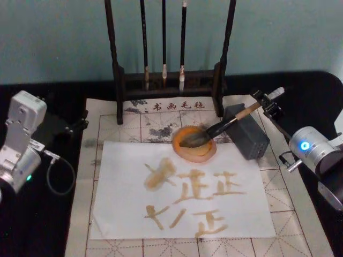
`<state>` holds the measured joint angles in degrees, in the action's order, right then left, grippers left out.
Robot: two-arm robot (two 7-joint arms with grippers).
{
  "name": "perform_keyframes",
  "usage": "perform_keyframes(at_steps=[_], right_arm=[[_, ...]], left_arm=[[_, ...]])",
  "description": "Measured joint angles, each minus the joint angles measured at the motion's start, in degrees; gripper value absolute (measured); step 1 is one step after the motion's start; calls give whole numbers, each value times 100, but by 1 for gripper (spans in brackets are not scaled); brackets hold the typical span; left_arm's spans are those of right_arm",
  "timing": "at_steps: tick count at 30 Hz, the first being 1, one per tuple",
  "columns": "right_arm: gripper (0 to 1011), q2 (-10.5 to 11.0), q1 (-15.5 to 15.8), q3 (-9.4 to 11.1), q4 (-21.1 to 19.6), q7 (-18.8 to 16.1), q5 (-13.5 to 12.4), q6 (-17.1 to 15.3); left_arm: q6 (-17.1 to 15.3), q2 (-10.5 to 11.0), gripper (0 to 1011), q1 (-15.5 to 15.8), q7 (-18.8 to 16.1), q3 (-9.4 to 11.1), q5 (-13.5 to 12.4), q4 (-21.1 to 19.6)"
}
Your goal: Pick up the brush from the inkstone, write on the paper, then place the brush back to its original position.
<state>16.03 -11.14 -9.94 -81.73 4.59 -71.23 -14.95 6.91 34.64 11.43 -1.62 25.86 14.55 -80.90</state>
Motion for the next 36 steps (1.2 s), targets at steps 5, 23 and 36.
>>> perform_keyframes(at_steps=[5, 23, 36], right_arm=[[1002, 22, -11, -42, 5, 35, -65, 52], [974, 61, -11, -99, -1, 24, -96, 95], [632, 54, -11, -90, 0, 25, -92, 87]], left_arm=[[0, 0, 1001, 0, 0, 0, 0, 0], [0, 0, 1001, 0, 0, 0, 0, 0], [0, 0, 1001, 0, 0, 0, 0, 0]])
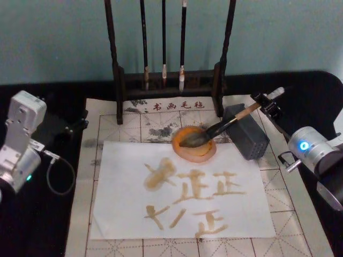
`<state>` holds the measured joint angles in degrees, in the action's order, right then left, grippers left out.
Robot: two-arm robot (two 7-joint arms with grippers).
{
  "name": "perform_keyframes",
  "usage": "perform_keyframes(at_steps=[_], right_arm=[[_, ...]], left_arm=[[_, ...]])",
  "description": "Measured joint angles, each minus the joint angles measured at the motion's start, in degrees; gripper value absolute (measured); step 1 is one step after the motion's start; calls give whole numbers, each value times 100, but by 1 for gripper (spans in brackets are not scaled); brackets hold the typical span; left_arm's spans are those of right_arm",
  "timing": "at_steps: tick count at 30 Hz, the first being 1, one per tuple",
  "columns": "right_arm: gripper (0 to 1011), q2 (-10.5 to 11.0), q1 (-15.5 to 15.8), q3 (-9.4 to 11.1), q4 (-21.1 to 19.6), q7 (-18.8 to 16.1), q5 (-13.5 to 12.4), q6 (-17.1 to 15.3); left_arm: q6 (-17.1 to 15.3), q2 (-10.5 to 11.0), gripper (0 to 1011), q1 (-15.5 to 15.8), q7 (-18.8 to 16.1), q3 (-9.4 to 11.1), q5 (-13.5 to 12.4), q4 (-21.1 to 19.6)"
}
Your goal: Pick up the brush from the inkstone, write on the paper, then place the brush back to its original position.
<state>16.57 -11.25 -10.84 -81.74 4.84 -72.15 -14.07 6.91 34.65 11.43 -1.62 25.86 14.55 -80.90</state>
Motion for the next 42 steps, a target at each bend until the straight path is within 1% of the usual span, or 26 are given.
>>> perform_keyframes(at_steps=[1, 2, 6, 10, 11, 13, 14, 37, 40, 42], right_arm=[[605, 0, 0, 0, 0, 0, 0, -1], [547, -1, 0, 1, 0, 0, 1, -1], [446, -2, 0, 3, 0, 0, 3, -3], [303, -2, 0, 4, 0, 0, 5, -4], [287, -2, 0, 4, 0, 0, 6, -4], [211, -3, 0, 4, 0, 0, 7, -4], [195, -3, 0, 4, 0, -1, 7, -4], [187, -2, 0, 4, 0, 0, 8, -3], [187, 47, 0, -41, -10, -53, 16, 26], [187, 108, -1, -106, -42, -135, 46, 71]], left_arm=[[0, 0, 1001, 0, 0, 0, 0, 0], [0, 0, 1001, 0, 0, 0, 0, 0], [0, 0, 1001, 0, 0, 0, 0, 0], [0, 0, 1001, 0, 0, 0, 0, 0], [0, 0, 1001, 0, 0, 0, 0, 0], [0, 0, 1001, 0, 0, 0, 0, 0], [0, 0, 1001, 0, 0, 0, 0, 0], [0, 0, 1001, 0, 0, 0, 0, 0], [0, 0, 1001, 0, 0, 0, 0, 0], [0, 0, 1001, 0, 0, 0, 0, 0]])
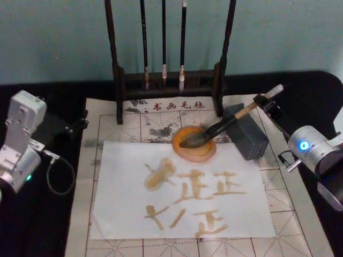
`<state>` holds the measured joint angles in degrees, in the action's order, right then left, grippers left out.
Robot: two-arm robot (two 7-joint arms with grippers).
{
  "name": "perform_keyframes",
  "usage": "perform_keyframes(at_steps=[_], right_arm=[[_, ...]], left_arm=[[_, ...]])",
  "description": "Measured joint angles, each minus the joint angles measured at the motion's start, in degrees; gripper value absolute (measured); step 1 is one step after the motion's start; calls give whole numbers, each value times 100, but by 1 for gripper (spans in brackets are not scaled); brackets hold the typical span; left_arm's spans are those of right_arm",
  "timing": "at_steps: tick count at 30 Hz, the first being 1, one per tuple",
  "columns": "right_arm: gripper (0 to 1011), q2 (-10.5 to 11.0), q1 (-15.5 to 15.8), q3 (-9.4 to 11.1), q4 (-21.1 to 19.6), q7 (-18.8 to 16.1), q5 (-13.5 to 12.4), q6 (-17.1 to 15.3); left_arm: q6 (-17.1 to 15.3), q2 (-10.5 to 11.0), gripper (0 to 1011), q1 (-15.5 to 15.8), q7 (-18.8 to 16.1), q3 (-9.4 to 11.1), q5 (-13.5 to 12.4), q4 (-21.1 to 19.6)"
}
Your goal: Pick up the brush from the inkstone, write on the paper, then place the brush back to its original position.
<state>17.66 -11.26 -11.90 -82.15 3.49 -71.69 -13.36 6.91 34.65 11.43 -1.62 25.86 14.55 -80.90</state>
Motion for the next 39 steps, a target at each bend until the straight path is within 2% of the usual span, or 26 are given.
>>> perform_keyframes(at_steps=[12, 17, 18, 24, 26, 29, 30, 34, 39], right_arm=[[187, 310, -87, -270, -250, -425, 221, 346], [187, 562, -168, -521, -359, -714, 639, 622], [187, 639, -193, -583, -395, -801, 790, 691], [187, 906, -310, -791, -533, -1064, 1344, 773], [187, 1036, -371, -905, -612, -1194, 1663, 786], [187, 1157, -433, -1016, -678, -1318, 1967, 793], [187, 1157, -433, -1016, -678, -1318, 1967, 793], [186, 1281, -518, -1162, -752, -1488, 2391, 834], [187, 1375, -588, -1271, -819, -1665, 2753, 909]], left_arm=[[0, 0, 1001, 0, 0, 0, 0, 0], [0, 0, 1001, 0, 0, 0, 0, 0], [0, 0, 1001, 0, 0, 0, 0, 0], [0, 0, 1001, 0, 0, 0, 0, 0], [0, 0, 1001, 0, 0, 0, 0, 0], [0, 0, 1001, 0, 0, 0, 0, 0], [0, 0, 1001, 0, 0, 0, 0, 0], [0, 0, 1001, 0, 0, 0, 0, 0], [0, 0, 1001, 0, 0, 0, 0, 0]])
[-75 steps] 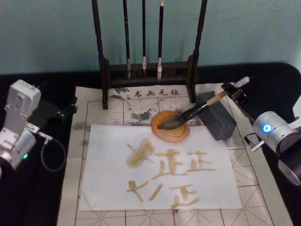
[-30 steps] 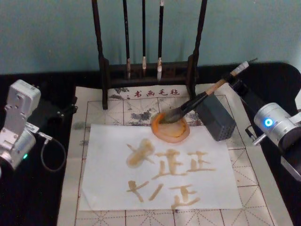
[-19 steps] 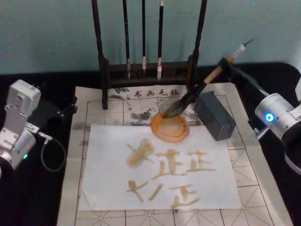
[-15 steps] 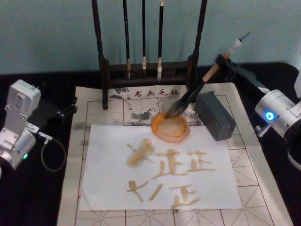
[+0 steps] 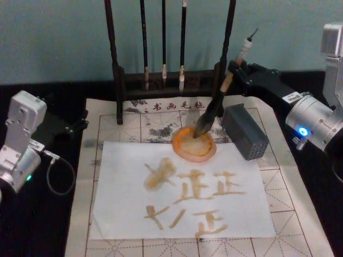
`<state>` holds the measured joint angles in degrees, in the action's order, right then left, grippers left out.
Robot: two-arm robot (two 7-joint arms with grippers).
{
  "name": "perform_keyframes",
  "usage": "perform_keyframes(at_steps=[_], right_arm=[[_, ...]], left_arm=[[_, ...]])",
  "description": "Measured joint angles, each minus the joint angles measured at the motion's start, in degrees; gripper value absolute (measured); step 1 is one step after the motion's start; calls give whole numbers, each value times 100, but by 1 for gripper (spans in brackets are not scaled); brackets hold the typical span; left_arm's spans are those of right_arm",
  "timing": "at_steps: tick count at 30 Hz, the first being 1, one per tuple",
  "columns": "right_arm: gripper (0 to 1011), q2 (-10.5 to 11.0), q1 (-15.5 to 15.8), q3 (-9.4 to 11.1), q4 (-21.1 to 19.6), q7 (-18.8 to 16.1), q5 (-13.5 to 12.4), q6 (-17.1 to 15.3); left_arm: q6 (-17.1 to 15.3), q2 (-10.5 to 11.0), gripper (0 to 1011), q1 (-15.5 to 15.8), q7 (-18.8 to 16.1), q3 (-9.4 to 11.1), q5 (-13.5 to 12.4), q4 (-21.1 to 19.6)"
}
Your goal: Pick up the brush from the inkstone, write on the paper, then place the brush back to its original position.
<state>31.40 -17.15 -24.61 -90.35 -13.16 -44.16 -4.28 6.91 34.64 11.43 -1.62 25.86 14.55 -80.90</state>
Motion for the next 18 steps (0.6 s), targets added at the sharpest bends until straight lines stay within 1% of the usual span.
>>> perform_keyframes(at_steps=[2, 5, 7, 10, 11, 18], right_arm=[[187, 22, -25, -40, -21, -70, 140, 37], [187, 36, -45, -73, -39, -123, 275, 72], [187, 58, -65, -110, -62, -187, 447, 105], [187, 75, -80, -137, -82, -239, 596, 120], [187, 75, -80, -137, -82, -239, 596, 120], [187, 84, -99, -159, -112, -330, 859, 102]], left_arm=[[0, 0, 1001, 0, 0, 0, 0, 0], [0, 0, 1001, 0, 0, 0, -1, 0], [0, 0, 1001, 0, 0, 0, 0, 0], [0, 0, 1001, 0, 0, 0, 0, 0], [0, 0, 1001, 0, 0, 0, 0, 0], [0, 0, 1001, 0, 0, 0, 0, 0]])
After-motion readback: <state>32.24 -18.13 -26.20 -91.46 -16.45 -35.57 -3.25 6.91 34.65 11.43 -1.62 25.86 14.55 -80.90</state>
